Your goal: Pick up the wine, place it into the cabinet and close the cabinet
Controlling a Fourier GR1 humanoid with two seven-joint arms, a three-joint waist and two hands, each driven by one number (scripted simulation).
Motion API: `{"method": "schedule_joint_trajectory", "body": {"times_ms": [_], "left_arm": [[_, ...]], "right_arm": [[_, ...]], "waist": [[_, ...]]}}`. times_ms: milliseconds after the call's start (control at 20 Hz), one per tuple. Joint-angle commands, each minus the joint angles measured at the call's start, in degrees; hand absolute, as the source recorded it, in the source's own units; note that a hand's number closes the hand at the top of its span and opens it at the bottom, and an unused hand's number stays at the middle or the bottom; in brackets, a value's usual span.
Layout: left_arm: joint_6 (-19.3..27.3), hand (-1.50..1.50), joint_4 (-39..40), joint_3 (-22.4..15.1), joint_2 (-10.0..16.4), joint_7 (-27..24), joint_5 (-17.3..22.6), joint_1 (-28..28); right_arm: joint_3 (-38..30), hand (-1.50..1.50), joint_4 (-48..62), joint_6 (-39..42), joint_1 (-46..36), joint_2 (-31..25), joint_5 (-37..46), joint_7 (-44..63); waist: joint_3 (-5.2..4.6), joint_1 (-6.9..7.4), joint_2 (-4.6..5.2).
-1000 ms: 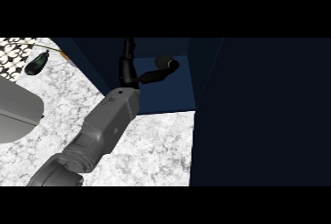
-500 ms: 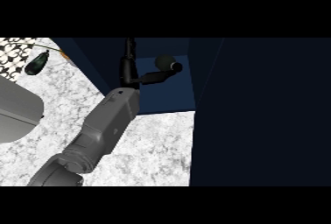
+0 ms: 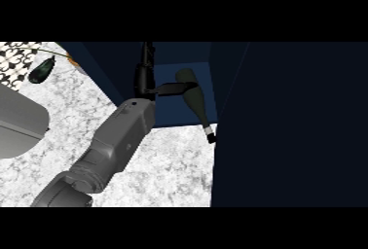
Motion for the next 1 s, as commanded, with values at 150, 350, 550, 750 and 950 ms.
{"method": "schedule_joint_trajectory", "body": {"times_ms": [150, 350, 550, 750, 950], "left_arm": [[-4.72, -1.5, -0.46, 0.72, 0.08, -2.46, 2.92, 4.67], [-5.7, -1.5, -1.05, -0.63, 0.08, -3.07, 5.63, 5.72], [-5.74, -1.5, -2.58, -2.08, 0.08, -1.31, 8.55, 4.69], [-5.37, -1.5, -7.17, -7.88, 0.08, -0.01, 12.65, 7.87], [-3.93, -1.5, -12.64, -13.97, 0.08, 0.1, 16.55, 12.73]], "right_arm": [[0.75, -1.5, -2.14, -0.43, 0.99, 0.64, -1.19, 0.42], [0.5, -1.5, -3.99, -2.48, -1.81, 0.23, -1.43, 4.33], [3.0, -1.5, -4.11, -2.25, 1.07, 0.68, 0.24, 2.6], [1.15, -1.5, -1.66, -1.96, -2.13, 0.25, -0.99, 2.6], [-0.62, -1.5, -3.87, -1.42, 1.31, -0.37, -2.43, 1.82]], "waist": [[-0.08, 0.85, -0.38], [-0.11, 0.51, -0.73], [-0.08, 0.58, -0.81], [-0.05, 0.8, -1.27], [-0.02, 0.99, -1.23]]}}
